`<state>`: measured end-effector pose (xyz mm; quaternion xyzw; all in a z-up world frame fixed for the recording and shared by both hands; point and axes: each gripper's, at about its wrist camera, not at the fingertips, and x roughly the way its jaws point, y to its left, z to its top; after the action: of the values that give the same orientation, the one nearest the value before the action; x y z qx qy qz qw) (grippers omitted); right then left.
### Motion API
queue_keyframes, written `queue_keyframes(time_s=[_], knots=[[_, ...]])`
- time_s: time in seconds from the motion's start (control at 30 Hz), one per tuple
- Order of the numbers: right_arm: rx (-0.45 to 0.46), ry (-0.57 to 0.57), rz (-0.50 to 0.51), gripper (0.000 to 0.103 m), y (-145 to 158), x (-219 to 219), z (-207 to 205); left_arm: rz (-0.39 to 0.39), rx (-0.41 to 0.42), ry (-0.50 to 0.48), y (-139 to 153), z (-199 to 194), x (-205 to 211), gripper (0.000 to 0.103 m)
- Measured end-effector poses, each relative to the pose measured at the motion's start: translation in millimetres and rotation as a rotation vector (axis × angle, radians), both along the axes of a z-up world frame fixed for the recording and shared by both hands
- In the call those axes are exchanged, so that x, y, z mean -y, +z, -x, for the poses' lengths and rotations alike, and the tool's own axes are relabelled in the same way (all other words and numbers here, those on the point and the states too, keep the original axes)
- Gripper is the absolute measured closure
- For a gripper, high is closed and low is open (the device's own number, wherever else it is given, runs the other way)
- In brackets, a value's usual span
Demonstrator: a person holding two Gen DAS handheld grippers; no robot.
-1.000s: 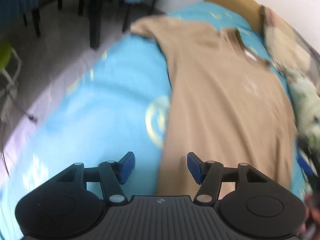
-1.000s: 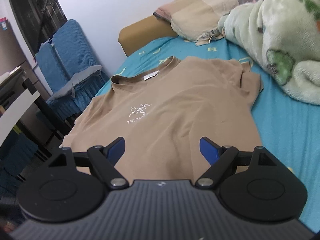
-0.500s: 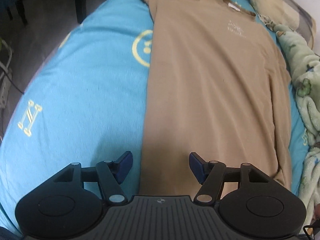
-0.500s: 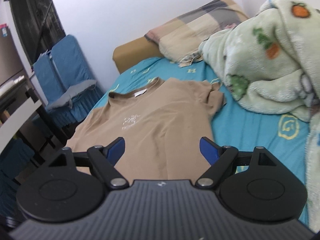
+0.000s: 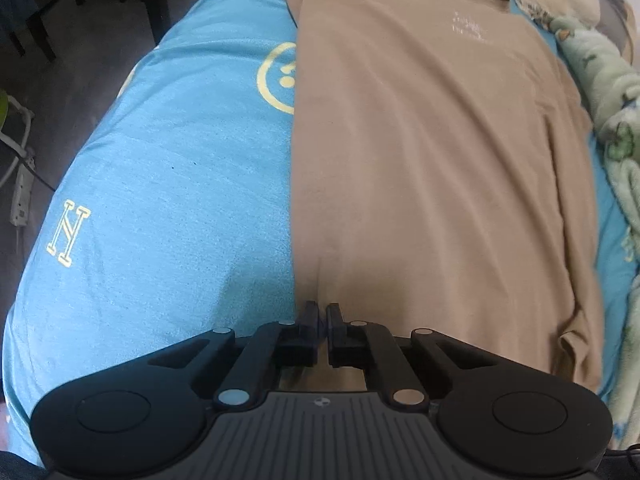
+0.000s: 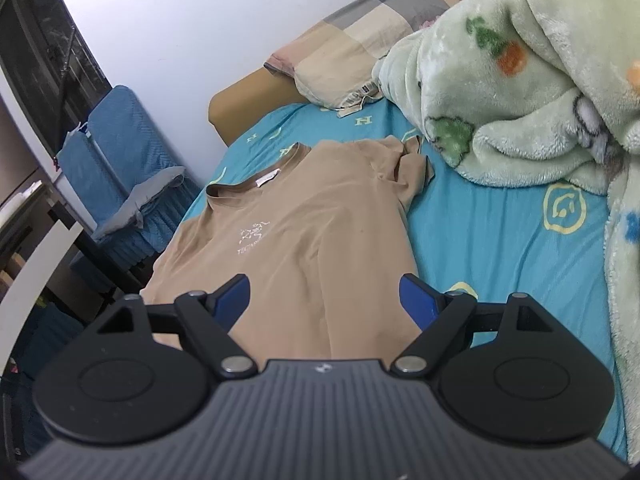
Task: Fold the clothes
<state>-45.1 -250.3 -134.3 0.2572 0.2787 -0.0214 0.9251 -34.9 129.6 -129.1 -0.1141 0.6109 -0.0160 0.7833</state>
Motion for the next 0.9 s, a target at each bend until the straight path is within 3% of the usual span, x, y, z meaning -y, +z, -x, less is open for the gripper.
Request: queue_keyframes(time_s=[0.27,0.5,0.57,0.63,0.73,0.83,0.9], knots=[[0.006,0.005,-0.005,0.020,0.5,-0.6,-0.9,-0.025,0.020,0.002,48.5,4.7,-27.2,0.100],[0.020,0.026,0.040,0.020,3.5,-7.9,-2.2,-0.127,0.043,-0.032,53.2,9.7,-13.2,0.097],[0.028,0.028,0.062,0.020,5.2,-10.6,-1.0,-0.139,0.083,-0.048,55.3,6.6,-5.0,0.087],[0.041,0.028,0.084,0.020,7.6,-13.3,0.2,-0.156,0.146,-0.045,66.1,8.6,-2.2,0.054],[0.061,0.029,0.107,0.020,11.3,-16.5,1.5,-0.212,0.297,-0.050,85.2,8.4,8.8,0.030],[0.073,0.035,0.136,0.020,13.8,-20.0,1.4,-0.201,0.432,-0.066,110.1,8.5,18.9,0.019],[0.088,0.047,0.142,0.030,16.2,-20.9,2.1,-0.196,0.507,-0.053,125.6,9.8,27.2,0.013]])
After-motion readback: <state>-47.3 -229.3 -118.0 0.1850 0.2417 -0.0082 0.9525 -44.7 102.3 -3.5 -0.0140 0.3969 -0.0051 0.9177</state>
